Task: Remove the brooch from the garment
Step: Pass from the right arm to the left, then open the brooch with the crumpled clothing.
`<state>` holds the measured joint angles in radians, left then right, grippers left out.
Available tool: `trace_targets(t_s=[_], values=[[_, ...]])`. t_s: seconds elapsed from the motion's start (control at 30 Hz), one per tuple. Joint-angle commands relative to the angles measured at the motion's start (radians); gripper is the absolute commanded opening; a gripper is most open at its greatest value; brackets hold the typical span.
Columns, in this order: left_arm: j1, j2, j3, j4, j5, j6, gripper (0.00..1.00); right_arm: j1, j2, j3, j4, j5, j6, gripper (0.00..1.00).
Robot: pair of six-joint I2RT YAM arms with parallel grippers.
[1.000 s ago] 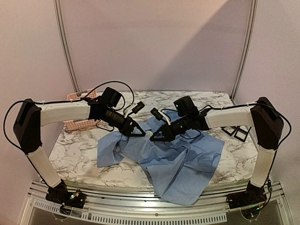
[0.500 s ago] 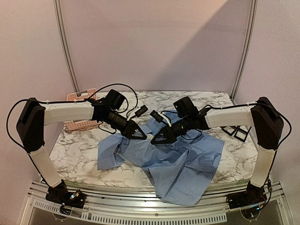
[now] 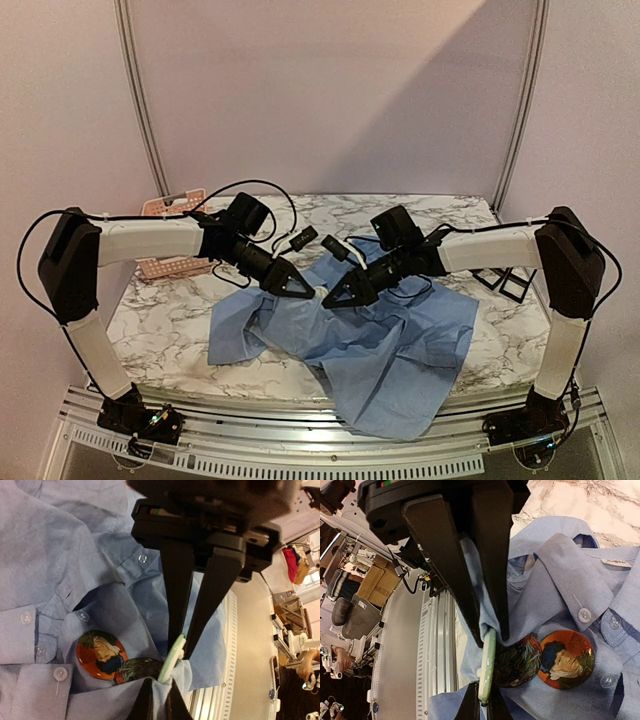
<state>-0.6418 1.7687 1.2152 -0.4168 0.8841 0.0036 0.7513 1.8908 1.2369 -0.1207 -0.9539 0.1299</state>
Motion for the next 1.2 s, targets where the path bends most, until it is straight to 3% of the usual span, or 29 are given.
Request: trace_targets(t_s=[0.0,0.07,0.2,0.37,0.57,0.83,1.07,1.17], values=[[-0.016,0.021,0.023,0.011,0.033,0.000,0.02,0.000,-0.021,0.025,0.016,-0.019,0.000,0.00],[-0.016,0.026,0.024,0.011,0.040,-0.022,0.00,0.000,-0.022,0.023,0.025,-0.007,0.004,0.00],[-0.016,0.026,0.027,0.007,0.060,-0.025,0.00,-0.009,-0.031,0.004,0.072,0.001,0.029,0.11],[-0.001,0.013,0.020,0.042,0.060,-0.061,0.00,-0.034,-0.081,-0.055,0.172,0.011,0.086,0.41],[0.048,-0.032,-0.036,0.194,0.061,-0.171,0.00,-0.053,-0.167,-0.158,0.343,0.048,0.173,0.65],[0.083,-0.086,-0.099,0.370,0.061,-0.299,0.00,-0.045,-0.199,-0.322,0.800,0.147,0.475,0.75],[0.085,-0.100,-0.109,0.399,0.075,-0.326,0.00,-0.008,-0.129,-0.304,0.882,0.192,0.544,0.78],[0.085,-0.105,-0.111,0.400,0.078,-0.330,0.00,0.000,-0.094,-0.267,0.843,0.199,0.533,0.78]])
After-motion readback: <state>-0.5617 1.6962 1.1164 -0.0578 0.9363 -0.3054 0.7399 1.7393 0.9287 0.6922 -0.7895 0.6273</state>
